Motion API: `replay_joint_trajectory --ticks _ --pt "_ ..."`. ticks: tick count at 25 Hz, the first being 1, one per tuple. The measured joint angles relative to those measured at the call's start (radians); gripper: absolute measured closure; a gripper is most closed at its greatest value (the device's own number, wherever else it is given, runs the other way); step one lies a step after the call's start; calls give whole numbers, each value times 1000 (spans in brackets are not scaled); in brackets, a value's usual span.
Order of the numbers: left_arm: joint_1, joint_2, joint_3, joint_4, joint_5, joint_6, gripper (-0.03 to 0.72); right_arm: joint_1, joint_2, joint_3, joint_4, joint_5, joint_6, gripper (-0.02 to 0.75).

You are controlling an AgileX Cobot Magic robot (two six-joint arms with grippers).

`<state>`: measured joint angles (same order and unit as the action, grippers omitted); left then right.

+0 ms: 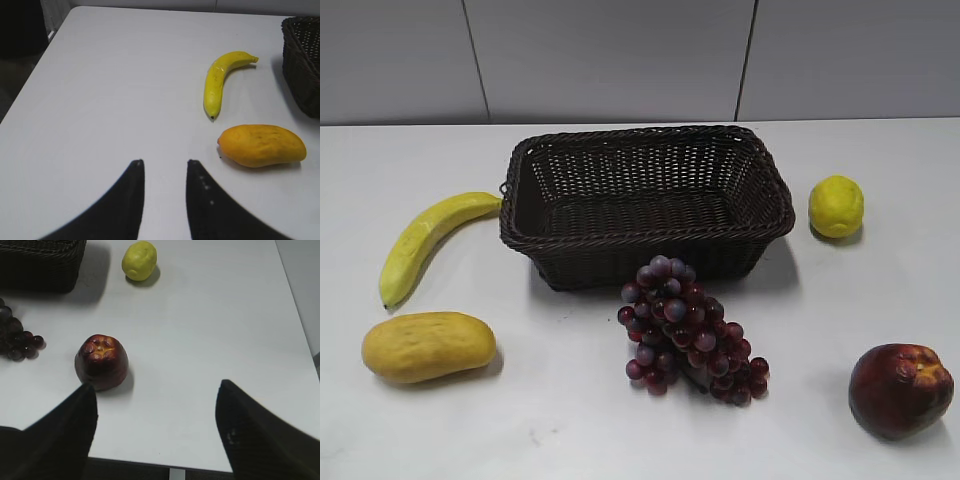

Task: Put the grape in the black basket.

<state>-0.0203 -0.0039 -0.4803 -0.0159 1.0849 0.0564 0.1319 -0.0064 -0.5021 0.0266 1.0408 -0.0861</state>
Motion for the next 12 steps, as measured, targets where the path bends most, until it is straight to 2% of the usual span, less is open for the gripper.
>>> replay_joint_trajectory --ticks 12 --pt "0 0 0 0 0 0 454 0 0 0 0 0 0 179"
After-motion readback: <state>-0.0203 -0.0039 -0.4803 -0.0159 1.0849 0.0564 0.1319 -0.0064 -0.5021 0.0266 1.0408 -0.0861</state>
